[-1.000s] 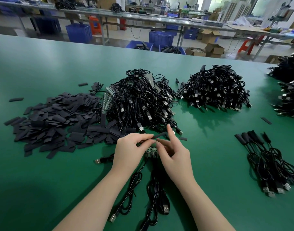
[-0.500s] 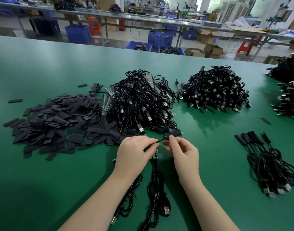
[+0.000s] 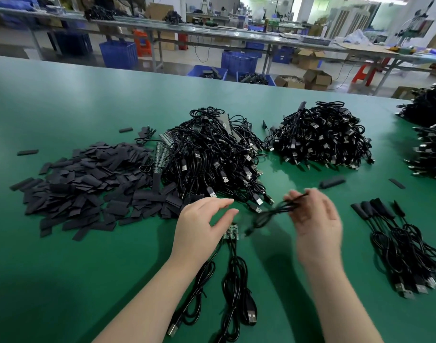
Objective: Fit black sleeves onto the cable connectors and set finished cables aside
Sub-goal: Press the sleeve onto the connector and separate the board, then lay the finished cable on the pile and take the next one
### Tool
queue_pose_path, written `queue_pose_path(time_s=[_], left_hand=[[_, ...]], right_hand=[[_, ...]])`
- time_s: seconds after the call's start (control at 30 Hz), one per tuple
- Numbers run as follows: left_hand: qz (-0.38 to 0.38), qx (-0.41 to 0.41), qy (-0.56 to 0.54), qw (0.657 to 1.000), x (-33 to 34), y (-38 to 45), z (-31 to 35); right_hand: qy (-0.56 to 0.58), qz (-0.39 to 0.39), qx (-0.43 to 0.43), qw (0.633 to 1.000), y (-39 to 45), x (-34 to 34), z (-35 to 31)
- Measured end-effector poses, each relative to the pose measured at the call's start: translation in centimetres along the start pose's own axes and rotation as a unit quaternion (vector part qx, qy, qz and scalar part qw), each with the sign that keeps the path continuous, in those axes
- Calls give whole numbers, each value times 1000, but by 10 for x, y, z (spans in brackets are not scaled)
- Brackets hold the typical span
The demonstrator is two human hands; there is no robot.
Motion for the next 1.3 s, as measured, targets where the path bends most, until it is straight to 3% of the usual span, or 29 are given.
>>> queue_pose_path(time_s=[0.1,0.13,0.2,0.27,0.4,0.5,0.6,0.77,0.93,1.0,1.1,1.17,1.23,1.3], left_hand=[[-1,-4,1,1000,-3,0,-4],[0,-6,1,1000,-3,0,-4],[-1,-11,0,1000,-2,0,-4],[-6,-13,2,1000,-2,0,-4],[-14,-28,8,999,-3,0,-5],[-16,-37,12,999,-4,1,-7],[-19,-50,19,998,-5,2,-9],[-29,-71,39,996,-3,2,-13],[-57,-92,91,990,-1,3,-14],[-90,-92,141,982,-1,3,-16],[-169,-84,201,961,2,2,-20],[-196,-80,197,957,3,1,-22],[-194,-79,175,962,3,2,-23],[-184,-77,163,966,1,2,-24]], right_hand=[[-199,96,-116,968,14,-35,-24],[-312,122,-150,930,17,-46,-29],[-527,163,-190,813,23,-65,-34],[-648,182,-182,717,28,-73,-34],[-762,152,-24,628,35,-79,-23],[-787,122,51,602,35,-78,-21],[-823,62,65,560,32,-76,-20],[-878,32,-9,477,21,-98,-23],[-887,61,-45,456,32,-117,-35],[-863,45,-103,492,29,-101,-35],[-752,-72,-231,613,12,-55,-23],[-699,-204,-203,654,-1,-19,-6],[-681,-306,-123,654,-9,9,16],[-685,-338,-84,640,-11,24,35]])
Point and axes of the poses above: each hand's wrist, its own y-axis towards the middle knuckle, its own x-axis out of the palm, z = x × y, the point moved 1 cm from there along y, towards the middle knuckle, and after that the axes turned 3 degrees about -y, right-handed, at the moved point
